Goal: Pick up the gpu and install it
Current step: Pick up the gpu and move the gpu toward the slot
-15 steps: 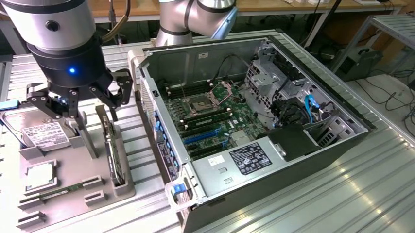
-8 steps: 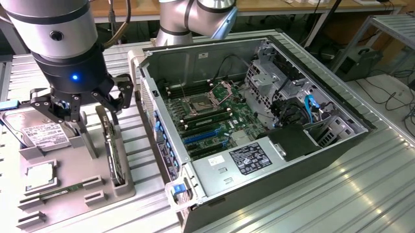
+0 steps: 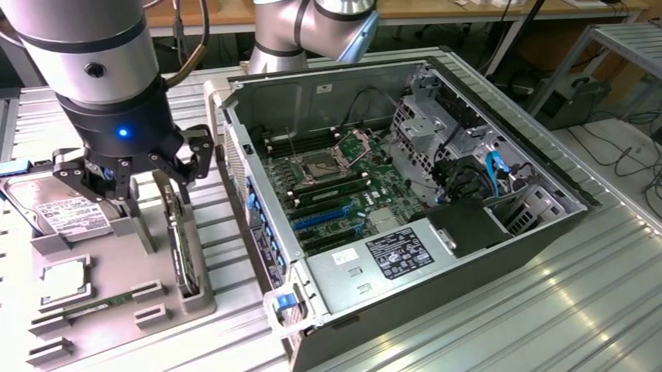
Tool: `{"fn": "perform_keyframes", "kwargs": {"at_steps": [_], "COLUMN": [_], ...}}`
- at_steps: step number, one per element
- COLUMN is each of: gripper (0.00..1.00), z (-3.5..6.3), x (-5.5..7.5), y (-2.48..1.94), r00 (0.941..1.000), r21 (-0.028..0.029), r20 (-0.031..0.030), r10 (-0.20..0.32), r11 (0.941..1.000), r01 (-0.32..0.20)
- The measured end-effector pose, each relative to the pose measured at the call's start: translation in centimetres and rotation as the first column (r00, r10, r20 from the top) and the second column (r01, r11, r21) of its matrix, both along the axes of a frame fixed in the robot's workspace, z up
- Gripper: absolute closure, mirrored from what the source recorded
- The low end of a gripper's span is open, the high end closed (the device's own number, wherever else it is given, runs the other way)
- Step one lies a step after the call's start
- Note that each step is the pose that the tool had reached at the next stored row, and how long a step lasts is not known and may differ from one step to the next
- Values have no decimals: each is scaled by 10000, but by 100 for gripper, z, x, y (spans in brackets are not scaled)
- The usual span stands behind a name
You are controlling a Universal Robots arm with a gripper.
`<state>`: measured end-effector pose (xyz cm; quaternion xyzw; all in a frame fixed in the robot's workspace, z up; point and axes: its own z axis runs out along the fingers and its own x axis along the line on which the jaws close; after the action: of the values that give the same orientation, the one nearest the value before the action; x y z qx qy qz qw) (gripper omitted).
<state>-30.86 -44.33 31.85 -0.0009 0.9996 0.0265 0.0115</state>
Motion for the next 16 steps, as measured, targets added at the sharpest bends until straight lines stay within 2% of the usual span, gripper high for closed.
{"fn": "perform_keyframes", "kwargs": {"at_steps": [16], "gripper": [40], "z": [-213], "x": [0], "y": [-18], "r00": [10000], "r21": [32], "r20": [1], "r10": [0], "r11": [10000], "r01": [0]}}
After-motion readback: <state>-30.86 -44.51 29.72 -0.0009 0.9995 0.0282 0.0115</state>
